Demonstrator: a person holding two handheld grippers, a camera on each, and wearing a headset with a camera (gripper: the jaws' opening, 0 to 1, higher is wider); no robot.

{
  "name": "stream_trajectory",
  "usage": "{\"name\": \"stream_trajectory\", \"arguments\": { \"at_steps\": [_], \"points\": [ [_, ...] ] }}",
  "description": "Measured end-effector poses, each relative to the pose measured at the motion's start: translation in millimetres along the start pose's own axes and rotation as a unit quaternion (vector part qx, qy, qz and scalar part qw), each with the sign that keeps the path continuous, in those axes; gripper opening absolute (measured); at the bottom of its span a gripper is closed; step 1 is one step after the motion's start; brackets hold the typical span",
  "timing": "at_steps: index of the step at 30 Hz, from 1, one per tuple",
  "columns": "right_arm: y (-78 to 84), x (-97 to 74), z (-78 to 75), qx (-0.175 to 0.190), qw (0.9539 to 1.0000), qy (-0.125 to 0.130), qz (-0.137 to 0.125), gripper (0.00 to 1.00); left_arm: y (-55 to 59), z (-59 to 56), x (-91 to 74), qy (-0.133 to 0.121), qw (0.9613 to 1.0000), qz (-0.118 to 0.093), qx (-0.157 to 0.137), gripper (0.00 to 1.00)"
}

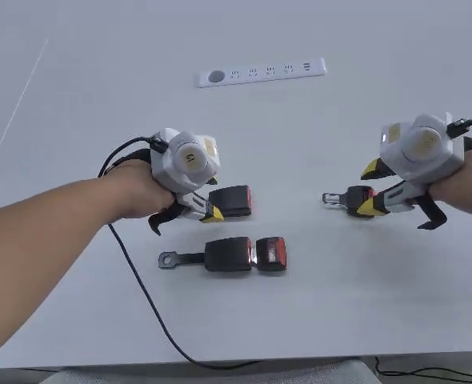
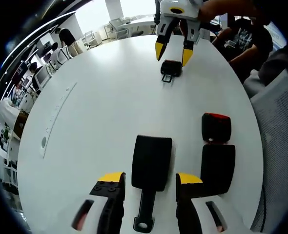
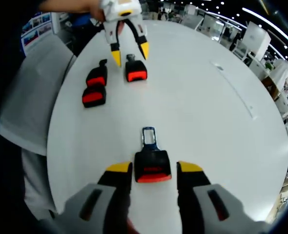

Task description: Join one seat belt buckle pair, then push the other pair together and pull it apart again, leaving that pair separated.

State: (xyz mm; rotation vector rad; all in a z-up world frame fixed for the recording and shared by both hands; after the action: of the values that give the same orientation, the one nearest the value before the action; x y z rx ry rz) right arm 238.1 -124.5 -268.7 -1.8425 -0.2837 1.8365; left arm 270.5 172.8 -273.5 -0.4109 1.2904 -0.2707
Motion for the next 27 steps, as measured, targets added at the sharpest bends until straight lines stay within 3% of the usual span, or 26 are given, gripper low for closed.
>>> {"name": "stream_trajectory", "arguments": {
  "at_steps": [10,27],
  "points": [
    [6.9,12.3,-6.1,-0.01,0.999,-0.036,0.023,0.36,1.6,3.5,11.7,0.02,0.9996,0.011,0.014,0.36],
    [3.0,15.0,-14.7,-0.038,0.997,-0.056,0.037,0.34,3.8,2.5,16.9,0.032,0.9989,0.016,0.029,0.32]
  ]
}}
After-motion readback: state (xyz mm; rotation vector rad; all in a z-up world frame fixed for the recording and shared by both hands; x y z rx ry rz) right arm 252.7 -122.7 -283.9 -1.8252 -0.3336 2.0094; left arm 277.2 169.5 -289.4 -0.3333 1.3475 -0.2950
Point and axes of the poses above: the centre of the closed fingertips' face, and the gripper's own axes: x roughly forward along the fingers, z roughly to its left, y roughly out of its underside, the point moved 9 cm from there along -x, roughly backward along the fingers, and after that the axes turned 8 degrees about -y, right-handed, at the moved point
